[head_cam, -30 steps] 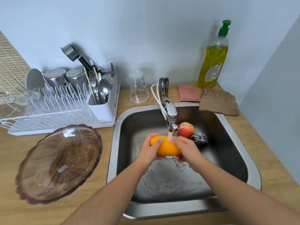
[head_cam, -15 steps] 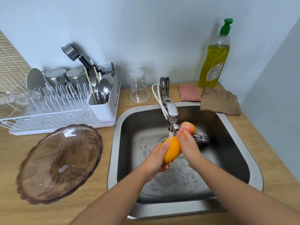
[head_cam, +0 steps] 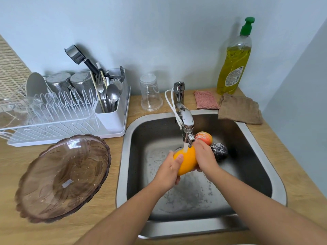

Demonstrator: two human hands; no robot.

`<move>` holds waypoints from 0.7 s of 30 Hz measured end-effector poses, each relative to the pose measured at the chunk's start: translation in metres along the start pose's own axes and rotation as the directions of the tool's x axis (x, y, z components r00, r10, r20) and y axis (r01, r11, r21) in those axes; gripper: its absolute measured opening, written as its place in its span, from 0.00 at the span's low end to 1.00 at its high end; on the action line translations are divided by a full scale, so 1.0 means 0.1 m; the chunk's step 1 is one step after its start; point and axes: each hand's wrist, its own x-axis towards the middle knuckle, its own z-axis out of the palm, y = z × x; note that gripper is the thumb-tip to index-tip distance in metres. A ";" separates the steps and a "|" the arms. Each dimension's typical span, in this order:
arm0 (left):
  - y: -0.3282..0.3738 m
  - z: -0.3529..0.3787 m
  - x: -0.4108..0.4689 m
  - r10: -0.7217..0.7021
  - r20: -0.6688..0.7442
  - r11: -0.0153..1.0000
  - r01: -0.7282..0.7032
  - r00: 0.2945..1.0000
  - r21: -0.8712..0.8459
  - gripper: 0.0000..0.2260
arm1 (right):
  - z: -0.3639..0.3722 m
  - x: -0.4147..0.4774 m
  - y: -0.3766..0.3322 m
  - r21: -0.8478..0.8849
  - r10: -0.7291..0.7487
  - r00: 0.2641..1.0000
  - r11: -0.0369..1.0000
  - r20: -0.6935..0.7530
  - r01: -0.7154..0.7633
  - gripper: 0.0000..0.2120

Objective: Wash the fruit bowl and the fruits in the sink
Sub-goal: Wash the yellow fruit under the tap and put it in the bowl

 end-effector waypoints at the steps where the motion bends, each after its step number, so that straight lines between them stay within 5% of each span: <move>1: 0.02 0.00 0.01 -0.061 0.011 0.994 0.062 0.998 -0.090 0.18 | 0.00 -0.04 0.01 0.033 -0.029 1.000 0.999 -0.002 0.029 0.16; 3: 0.05 -0.01 0.01 -0.167 0.067 0.957 0.178 0.984 -0.229 0.19 | -0.01 -0.12 0.09 -0.018 -0.185 0.983 0.983 -0.008 0.184 0.09; 5: 0.06 -0.01 0.01 -0.135 0.070 0.979 0.143 0.988 -0.144 0.19 | -0.03 -0.15 0.15 -0.135 -0.281 0.960 0.951 0.013 0.280 0.03; 8: 0.02 -0.05 -0.01 0.087 0.012 0.976 -0.088 0.996 0.198 0.19 | -0.06 -0.03 0.10 -0.117 -0.069 0.997 0.990 0.037 0.073 0.05; 12: -0.05 -0.08 0.00 0.218 0.084 0.829 -0.230 0.972 0.510 0.28 | -0.12 0.08 0.06 0.017 0.204 0.974 0.978 0.096 -0.207 0.12; 14: -0.02 -0.07 0.01 0.196 0.043 0.881 -0.195 0.980 0.431 0.25 | -0.12 0.05 0.09 0.102 0.180 0.981 0.977 0.066 -0.186 0.10; 18: 0.03 -0.13 0.04 0.026 0.002 0.995 -0.026 1.000 0.098 0.20 | -0.05 -0.10 0.18 0.003 -0.114 0.991 0.993 0.068 0.114 0.06; 21: -0.02 -0.13 0.01 0.101 0.037 0.978 -0.106 0.994 0.178 0.23 | -0.07 -0.05 0.15 -0.073 -0.077 0.997 0.994 0.016 0.078 0.02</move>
